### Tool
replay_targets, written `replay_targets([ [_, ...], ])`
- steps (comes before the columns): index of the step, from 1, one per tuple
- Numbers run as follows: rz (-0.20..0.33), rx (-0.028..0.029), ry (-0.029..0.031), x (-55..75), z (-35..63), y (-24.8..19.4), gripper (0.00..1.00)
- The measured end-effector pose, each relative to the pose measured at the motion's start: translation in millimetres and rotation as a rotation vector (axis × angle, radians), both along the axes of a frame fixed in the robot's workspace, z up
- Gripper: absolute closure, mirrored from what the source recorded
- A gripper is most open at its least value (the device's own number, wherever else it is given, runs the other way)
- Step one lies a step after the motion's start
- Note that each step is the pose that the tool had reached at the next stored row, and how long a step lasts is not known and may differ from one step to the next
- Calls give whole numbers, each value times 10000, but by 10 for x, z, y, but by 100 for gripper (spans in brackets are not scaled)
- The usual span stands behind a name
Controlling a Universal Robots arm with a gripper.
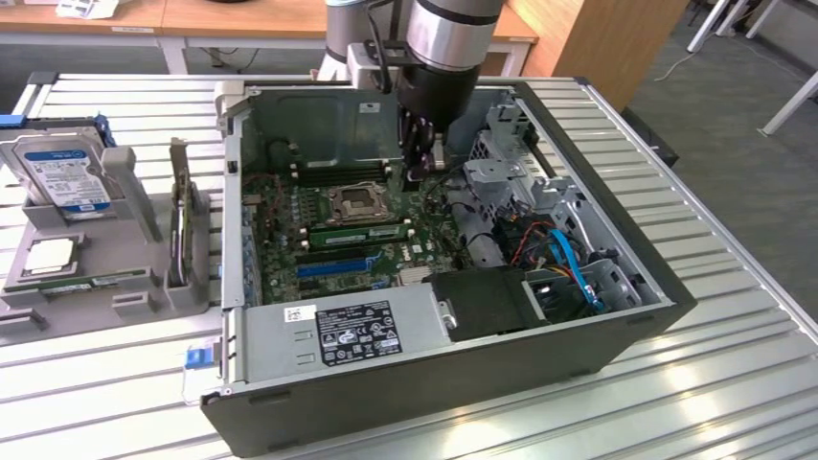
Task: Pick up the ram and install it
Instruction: 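Press down the ram until it locks into place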
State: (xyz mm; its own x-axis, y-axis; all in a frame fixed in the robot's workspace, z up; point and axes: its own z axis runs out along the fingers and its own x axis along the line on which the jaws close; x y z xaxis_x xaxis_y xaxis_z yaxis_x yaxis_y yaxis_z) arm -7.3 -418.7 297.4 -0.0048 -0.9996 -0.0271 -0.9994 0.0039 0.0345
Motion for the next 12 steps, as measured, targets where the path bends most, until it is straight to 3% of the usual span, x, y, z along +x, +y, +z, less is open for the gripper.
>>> replay_targets([
  [12,0,0,0,0,-141,0,90],
])
